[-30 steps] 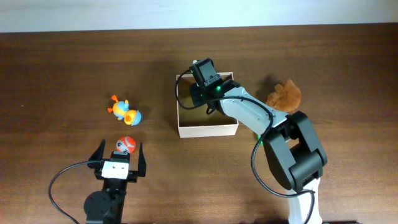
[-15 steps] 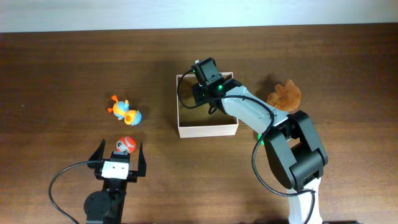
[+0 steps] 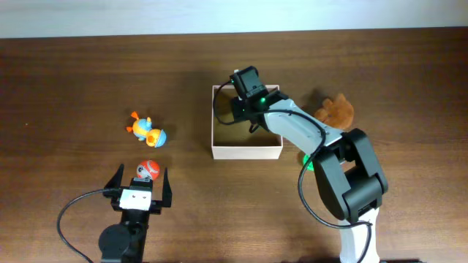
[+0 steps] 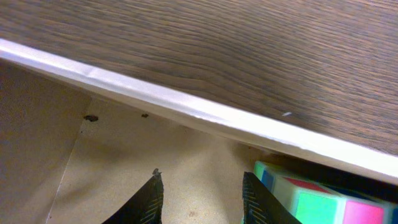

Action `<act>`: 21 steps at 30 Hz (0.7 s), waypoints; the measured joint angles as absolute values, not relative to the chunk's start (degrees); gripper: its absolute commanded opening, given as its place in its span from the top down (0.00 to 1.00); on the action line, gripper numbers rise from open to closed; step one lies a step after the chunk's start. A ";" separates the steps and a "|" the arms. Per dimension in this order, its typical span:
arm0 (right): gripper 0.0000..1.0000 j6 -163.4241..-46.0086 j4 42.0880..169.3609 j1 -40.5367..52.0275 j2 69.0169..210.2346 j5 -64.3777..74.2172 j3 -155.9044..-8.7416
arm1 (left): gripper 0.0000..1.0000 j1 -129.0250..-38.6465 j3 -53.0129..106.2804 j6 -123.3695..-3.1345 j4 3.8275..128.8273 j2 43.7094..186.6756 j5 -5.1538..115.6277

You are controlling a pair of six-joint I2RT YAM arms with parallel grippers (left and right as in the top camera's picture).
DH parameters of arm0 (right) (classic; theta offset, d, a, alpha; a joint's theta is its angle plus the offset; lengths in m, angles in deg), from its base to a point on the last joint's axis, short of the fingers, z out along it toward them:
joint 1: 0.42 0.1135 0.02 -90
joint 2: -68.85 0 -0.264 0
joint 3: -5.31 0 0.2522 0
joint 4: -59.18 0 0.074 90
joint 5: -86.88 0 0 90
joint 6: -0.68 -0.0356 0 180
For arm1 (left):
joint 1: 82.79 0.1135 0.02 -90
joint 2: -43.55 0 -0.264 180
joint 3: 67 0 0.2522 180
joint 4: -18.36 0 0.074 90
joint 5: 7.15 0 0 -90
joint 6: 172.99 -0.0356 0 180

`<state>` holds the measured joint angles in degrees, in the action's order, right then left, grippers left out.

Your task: Pack container

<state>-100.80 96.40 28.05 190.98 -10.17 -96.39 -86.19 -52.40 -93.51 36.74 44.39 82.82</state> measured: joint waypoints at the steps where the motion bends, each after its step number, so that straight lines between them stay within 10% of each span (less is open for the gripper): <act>1: 0.64 -100.76 96.47 27.85 190.98 -10.19 -96.39 | 0.01 -86.19 -52.40 -93.51 36.72 44.39 82.82; 21: 0.63 -98.31 96.95 35.04 190.98 -9.71 -96.39 | 0.01 -86.19 -52.40 -93.51 36.74 44.39 82.82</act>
<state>-98.31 96.95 35.04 190.98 -9.71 -96.39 -86.19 -52.40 -93.51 36.74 44.39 82.82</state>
